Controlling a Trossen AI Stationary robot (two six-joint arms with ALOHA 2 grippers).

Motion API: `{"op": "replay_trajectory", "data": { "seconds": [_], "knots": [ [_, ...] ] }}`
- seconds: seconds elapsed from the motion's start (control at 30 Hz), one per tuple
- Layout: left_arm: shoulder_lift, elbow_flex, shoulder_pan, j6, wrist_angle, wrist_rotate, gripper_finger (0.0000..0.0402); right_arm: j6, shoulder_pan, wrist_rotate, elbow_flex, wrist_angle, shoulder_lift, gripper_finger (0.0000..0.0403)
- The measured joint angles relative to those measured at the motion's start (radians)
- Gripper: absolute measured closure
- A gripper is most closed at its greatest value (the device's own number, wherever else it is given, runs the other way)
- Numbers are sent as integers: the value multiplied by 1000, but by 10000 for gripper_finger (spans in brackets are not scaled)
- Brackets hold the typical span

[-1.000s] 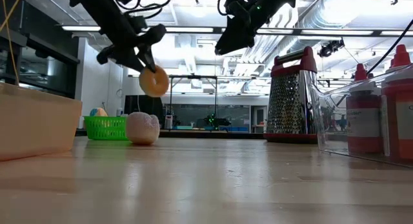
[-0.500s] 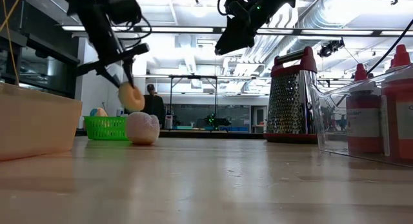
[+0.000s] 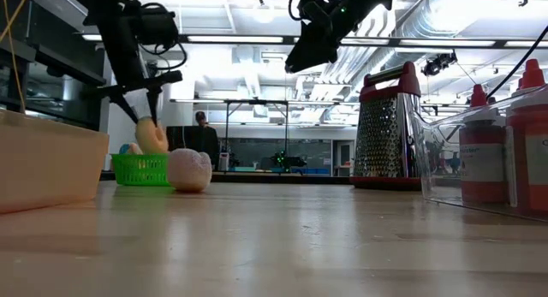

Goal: Pick & Place Food Item
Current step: Put the light blue donut into the green basket

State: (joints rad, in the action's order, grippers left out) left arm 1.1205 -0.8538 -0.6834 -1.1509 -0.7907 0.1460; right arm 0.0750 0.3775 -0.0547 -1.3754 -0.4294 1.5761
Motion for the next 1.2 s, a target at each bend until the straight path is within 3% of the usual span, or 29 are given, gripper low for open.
{"op": "replay_trajectory", "data": {
  "seconds": [0.2, 0.57, 1.2],
  "knots": [
    [7, -5, -28, -7, -14, -2, 287, 0, 0, 0, 0, 0, 0, 198],
    [139, -5, -68, 4, 17, -36, 287, 0, 0, 0, 0, 0, 0, 198],
    [152, -5, -76, 50, 28, -35, 287, 0, 0, 0, 0, 0, 0, 198]
  ]
}}
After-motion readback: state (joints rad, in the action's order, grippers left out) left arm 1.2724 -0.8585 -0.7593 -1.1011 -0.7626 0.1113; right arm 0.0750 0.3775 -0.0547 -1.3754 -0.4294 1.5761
